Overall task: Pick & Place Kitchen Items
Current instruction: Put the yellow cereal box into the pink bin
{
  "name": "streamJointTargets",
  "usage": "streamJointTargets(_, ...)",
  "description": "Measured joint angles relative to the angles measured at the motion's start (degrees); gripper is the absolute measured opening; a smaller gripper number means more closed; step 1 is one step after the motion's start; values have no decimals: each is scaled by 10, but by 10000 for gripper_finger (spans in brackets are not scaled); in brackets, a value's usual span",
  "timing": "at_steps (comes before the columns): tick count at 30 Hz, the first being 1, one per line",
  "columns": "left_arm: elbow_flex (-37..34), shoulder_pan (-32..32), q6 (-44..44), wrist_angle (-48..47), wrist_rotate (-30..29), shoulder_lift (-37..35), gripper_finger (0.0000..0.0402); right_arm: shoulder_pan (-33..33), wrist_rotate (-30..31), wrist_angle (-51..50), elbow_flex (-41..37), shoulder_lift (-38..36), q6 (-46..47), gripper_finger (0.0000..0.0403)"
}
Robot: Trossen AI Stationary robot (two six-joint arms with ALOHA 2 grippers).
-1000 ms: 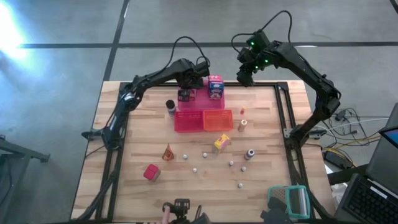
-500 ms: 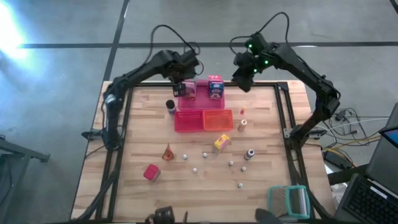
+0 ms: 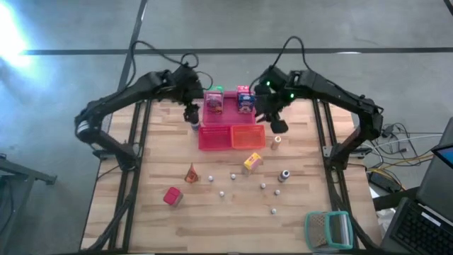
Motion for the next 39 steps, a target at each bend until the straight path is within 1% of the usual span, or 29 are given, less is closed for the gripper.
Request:
streamJointTargets(2,-48,0,-7,26,0,-32,264,22,39,-2,0,0,0,107)
streamJointTargets(4,-96,0,-11,53,0,-62,263,42,62,-3,0,0,-1,121)
streamJointTargets(9,-193,0,-16,112,0,-122,263,76,68,2,0,0,24,168)
streamJointTargets(11,-217,0,-16,120,0,-140,264,88,82,2,0,0,41,191)
streamJointTargets(15,-249,0,-21,126,-1,-167,263,109,87,2,-1,0,83,232)
streamJointTargets(20,-267,0,-22,133,-2,-183,263,140,115,-1,-1,9,111,267)
streamJointTargets(22,-267,0,-22,134,-2,-183,264,154,125,-5,-1,18,116,275)
streamJointTargets(29,-267,0,-22,137,-1,-183,262,187,125,-21,-1,67,127,283)
streamJointTargets(33,-267,0,-22,137,-1,-182,262,201,125,-27,-2,87,128,275)
streamJointTargets(39,-267,0,-22,137,-1,-182,262,212,125,-40,-1,114,154,265)
